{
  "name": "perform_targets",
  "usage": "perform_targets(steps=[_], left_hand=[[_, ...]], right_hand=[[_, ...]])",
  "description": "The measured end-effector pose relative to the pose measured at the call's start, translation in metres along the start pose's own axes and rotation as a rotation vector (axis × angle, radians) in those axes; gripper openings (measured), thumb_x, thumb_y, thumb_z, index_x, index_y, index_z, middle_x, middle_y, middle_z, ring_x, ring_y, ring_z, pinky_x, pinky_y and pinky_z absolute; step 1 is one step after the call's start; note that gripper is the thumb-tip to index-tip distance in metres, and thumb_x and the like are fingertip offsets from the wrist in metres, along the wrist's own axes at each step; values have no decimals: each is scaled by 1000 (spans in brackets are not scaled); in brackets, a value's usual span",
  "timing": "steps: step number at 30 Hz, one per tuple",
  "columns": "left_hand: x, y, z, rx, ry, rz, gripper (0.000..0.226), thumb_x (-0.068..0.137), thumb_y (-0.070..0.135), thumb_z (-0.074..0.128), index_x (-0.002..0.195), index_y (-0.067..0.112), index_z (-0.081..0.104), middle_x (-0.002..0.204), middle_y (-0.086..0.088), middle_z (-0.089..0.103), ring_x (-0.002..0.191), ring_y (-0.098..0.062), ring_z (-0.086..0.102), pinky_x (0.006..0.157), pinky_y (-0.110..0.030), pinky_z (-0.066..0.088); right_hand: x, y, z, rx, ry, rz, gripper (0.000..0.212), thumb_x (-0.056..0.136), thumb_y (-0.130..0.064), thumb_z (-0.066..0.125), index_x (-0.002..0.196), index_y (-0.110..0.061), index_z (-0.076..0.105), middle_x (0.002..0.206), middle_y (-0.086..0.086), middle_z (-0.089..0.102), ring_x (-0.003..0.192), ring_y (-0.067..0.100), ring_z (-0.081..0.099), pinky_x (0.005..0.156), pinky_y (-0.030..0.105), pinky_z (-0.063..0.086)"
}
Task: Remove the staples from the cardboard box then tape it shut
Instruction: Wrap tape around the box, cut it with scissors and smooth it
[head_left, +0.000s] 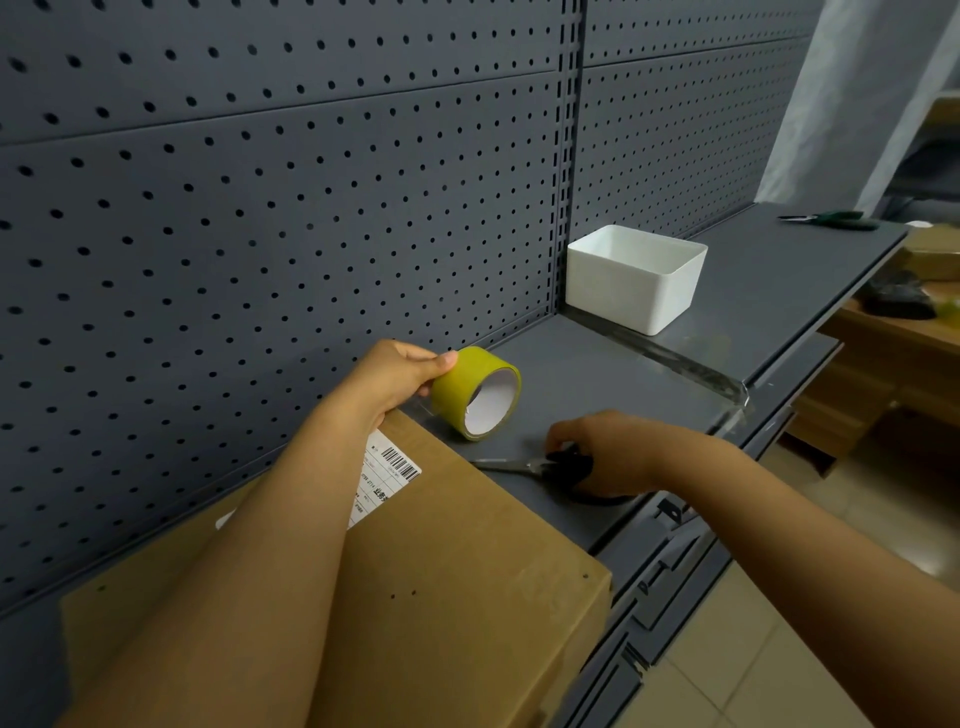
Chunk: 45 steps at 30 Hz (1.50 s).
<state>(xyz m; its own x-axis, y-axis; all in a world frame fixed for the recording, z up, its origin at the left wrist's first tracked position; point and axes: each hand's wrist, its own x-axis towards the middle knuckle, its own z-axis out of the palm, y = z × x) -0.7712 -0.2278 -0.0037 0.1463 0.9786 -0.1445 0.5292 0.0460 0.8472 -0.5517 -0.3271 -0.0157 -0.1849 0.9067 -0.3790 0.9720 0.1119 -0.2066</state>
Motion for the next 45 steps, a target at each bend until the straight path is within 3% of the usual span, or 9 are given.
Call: perform_targets(steps=[9, 13, 16, 20, 27, 32, 39, 43, 45], left_hand=[[0, -1, 1, 44, 0, 32, 33, 88, 36, 64, 115, 17, 68, 97, 6, 66, 85, -4, 57, 83, -29, 39], [-3, 1, 1, 9, -13, 44, 33, 88, 32, 65, 116, 15, 67, 105, 6, 64, 96, -6, 56, 87, -26, 37], [-4, 3, 1, -6, -21, 78, 30, 88, 29, 66, 113, 13, 69, 106, 8, 65, 99, -4, 57, 90, -23, 40], [-4, 0, -2, 7, -52, 83, 25, 86, 29, 68, 105, 15, 73, 105, 3, 71, 96, 1, 61, 88, -18, 44], [-3, 5, -8, -69, 2, 108, 43, 100, 44, 31, 102, 26, 70, 89, 0, 69, 83, -11, 61, 83, -26, 44], [-13, 8, -14, -169, 389, 235, 39, 102, 35, 35, 89, 22, 70, 77, -1, 66, 71, -13, 59, 70, -26, 46], [-59, 6, -24, 267, 468, 79, 37, 101, 34, 41, 86, 19, 71, 83, 0, 69, 74, -10, 63, 70, -25, 48], [-92, 2, -13, 610, 509, -17, 33, 98, 34, 44, 89, 16, 70, 86, -6, 67, 70, -25, 64, 68, -40, 55], [-104, 1, 0, 707, 479, -3, 28, 98, 31, 44, 101, 19, 69, 101, 3, 60, 90, -20, 61, 79, -39, 52]], right_hand=[[6, 4, -22, -74, -12, -4, 37, 94, -41, 52, 127, -25, 61, 125, 1, 60, 115, 24, 54, 96, 34, 44], [28, 3, -26, 77, 331, -54, 28, 94, -35, 54, 99, -10, 67, 98, 10, 65, 97, 30, 61, 75, 36, 47], [47, -7, -33, 403, 573, -220, 28, 95, -37, 54, 111, -15, 59, 109, 5, 54, 98, 20, 55, 79, 26, 40], [65, -23, -42, 422, 354, -354, 48, 99, -36, 47, 143, -17, 42, 143, 4, 42, 132, 19, 40, 101, 22, 29], [83, -20, -54, 395, 293, -428, 10, 90, -23, 64, 94, -20, 55, 87, 1, 56, 82, 20, 51, 61, 25, 38], [95, -9, -41, 283, 352, -413, 13, 83, -23, 68, 88, -18, 57, 92, 4, 62, 93, 23, 54, 76, 33, 44], [99, -11, -28, 74, 357, -348, 10, 85, -27, 60, 95, -26, 57, 104, 0, 61, 106, 25, 52, 88, 29, 27], [90, -34, -32, 356, 497, -444, 25, 95, -28, 52, 117, -19, 60, 121, 1, 60, 117, 22, 51, 107, 36, 32], [80, -54, -32, 454, 469, -506, 33, 98, -26, 49, 129, -17, 57, 132, 2, 56, 125, 22, 48, 107, 39, 36]])
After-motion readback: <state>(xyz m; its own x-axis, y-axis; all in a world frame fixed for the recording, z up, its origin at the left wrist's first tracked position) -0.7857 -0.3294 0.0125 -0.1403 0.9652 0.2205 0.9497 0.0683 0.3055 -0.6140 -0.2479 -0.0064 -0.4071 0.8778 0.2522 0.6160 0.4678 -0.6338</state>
